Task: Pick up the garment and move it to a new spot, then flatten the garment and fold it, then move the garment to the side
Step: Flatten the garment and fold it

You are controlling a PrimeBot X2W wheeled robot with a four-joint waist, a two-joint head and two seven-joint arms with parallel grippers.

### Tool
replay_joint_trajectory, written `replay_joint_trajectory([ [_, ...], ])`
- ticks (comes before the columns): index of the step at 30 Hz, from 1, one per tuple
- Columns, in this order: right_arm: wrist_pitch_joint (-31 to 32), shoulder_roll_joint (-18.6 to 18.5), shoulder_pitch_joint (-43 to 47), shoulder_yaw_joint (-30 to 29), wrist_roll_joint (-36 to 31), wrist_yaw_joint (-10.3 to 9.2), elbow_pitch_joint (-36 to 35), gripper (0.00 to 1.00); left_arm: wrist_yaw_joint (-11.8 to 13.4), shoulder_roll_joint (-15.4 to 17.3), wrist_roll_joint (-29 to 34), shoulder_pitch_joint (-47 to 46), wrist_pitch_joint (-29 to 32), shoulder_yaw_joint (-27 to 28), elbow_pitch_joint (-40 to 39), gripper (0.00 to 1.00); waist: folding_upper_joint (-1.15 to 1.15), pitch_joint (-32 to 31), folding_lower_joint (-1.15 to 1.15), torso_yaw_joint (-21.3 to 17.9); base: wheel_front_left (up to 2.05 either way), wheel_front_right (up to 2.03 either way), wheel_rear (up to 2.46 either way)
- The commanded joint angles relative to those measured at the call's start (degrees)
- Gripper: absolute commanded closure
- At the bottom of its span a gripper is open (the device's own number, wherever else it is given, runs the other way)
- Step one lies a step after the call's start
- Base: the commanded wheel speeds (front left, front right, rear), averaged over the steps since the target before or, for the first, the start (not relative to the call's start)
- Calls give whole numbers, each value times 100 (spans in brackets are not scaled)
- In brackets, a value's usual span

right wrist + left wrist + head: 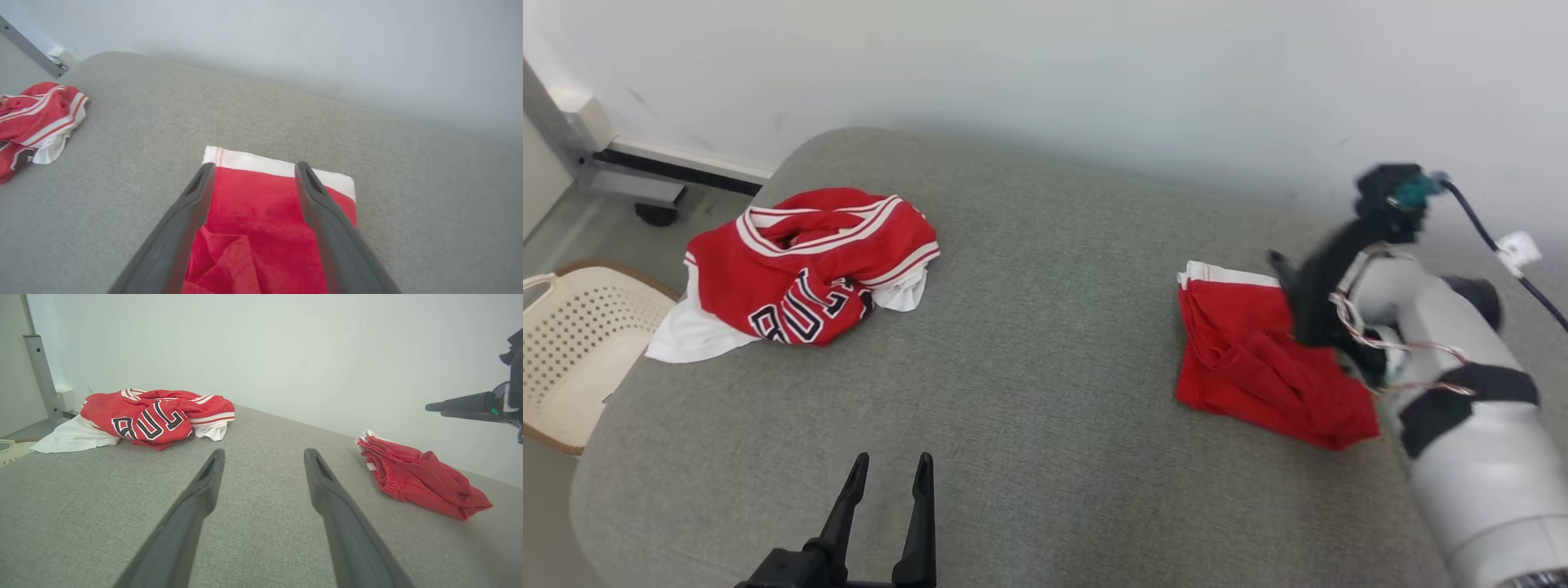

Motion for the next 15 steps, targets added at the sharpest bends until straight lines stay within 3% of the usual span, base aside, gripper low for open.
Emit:
replay_joint_trajectory([
  [1,-44,-115,210,-13,-79,-14,-26,0,-15,-2,62,90,-20,9,-23,0,0,-38,0,-109,0,0,0],
  [3,-68,-295,381,-77,-232,-14,-60,2,-28,-10,57,81,-20,0,-25,0,0,-17,0,-157,0,0,0],
  [6,-90,-418,624,-163,-429,-14,-57,76,-35,-24,42,31,-20,-39,-28,0,0,63,0,-189,0,0,0],
  [7,-99,-418,683,-160,-508,-14,-66,93,-41,-28,38,-6,-20,-51,-27,0,0,106,0,-185,0,0,0],
  [8,-110,-369,745,-181,-548,-14,-70,100,-49,-36,33,-35,-20,-70,-24,0,0,137,0,-177,0,0,0],
  [15,-30,109,952,178,-673,-15,-169,100,-54,-68,-28,-149,-20,-101,58,0,0,217,0,-50,0,0,0],
])
